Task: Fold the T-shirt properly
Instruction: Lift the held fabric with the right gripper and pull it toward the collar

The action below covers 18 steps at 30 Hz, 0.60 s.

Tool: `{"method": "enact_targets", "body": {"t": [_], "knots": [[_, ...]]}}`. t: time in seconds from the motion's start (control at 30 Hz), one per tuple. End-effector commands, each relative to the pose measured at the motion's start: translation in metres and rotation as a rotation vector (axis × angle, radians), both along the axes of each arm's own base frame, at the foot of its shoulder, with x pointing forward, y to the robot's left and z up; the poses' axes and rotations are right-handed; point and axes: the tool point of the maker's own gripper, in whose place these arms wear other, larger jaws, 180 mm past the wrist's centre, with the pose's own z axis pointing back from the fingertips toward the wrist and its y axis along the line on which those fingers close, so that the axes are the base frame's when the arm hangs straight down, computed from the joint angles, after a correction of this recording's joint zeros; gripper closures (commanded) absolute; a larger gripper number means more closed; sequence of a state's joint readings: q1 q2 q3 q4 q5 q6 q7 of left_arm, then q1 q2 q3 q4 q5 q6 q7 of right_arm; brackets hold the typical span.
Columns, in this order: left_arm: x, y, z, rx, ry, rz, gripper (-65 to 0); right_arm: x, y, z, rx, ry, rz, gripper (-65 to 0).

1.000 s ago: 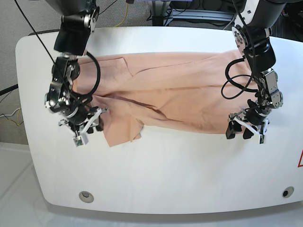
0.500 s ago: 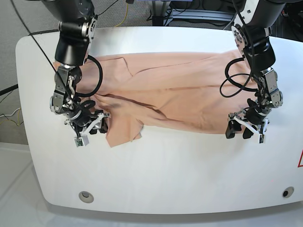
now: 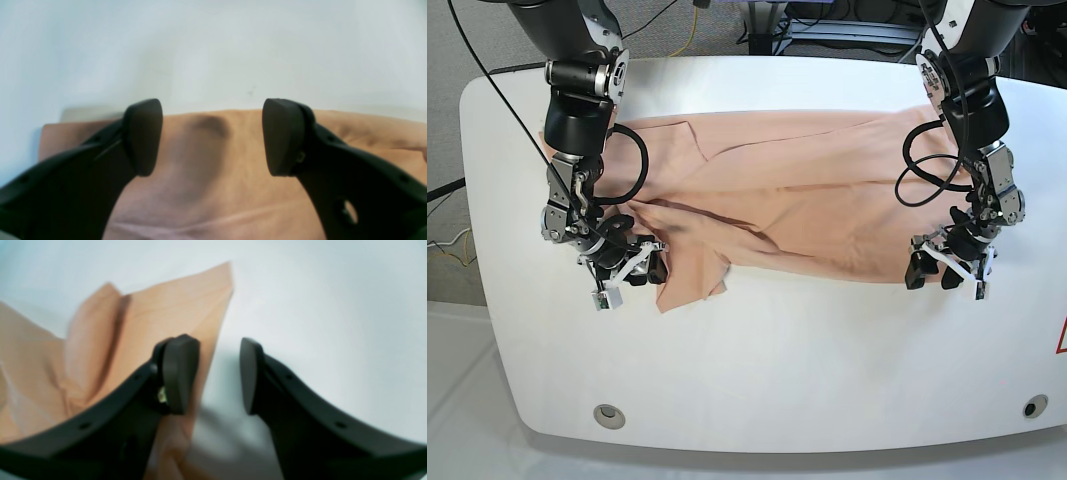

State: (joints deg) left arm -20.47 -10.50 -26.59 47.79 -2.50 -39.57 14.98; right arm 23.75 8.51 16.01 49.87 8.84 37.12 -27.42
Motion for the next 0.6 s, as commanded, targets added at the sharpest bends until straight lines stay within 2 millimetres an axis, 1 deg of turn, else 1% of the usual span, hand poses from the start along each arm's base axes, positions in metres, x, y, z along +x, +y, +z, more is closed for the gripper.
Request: {"method": "enact_targets", "body": {"t": [0.0, 0.07, 0.13, 0.2, 0.33, 0.57], "knots": [[0.0119, 0.0072, 0.0212, 0.006, -0.064, 0.006, -44.3, 0.0117, -0.0008, 0.0156, -0.004, -0.040, 0.016, -26.6], [0.0113, 0.0068, 0.0200, 0.006, -0.061, 0.005, -44.3, 0.0109, 0.0007, 0.0153, -0.005, -0.036, 0.026, -28.8], [0.0097, 0.0077, 0.0179, 0.013, -0.048, 0.002, -44.4, 0.0116, 0.0028, 0.0153, 0.001, -0.027, 0.041, -33.7], [0.0088, 0.0083, 0.0169, 0.014, -0.044, 0.002, -44.3, 0.0117, 0.0028, 0.0154, 0.001, -0.026, 0.042, -35.3], [0.0085, 0.0087, 0.0170, 0.016, -0.045, 0.002, -44.3, 0.0112, 0.0028, 0.0144, 0.002, -0.021, 0.042, -35.8], [0.0072, 0.0061, 0.0149, 0.019, -0.037, -0.006, -44.4, 0.0127, 0.0061, 0.0174, 0.005, -0.038, 0.051, -33.3]]}}
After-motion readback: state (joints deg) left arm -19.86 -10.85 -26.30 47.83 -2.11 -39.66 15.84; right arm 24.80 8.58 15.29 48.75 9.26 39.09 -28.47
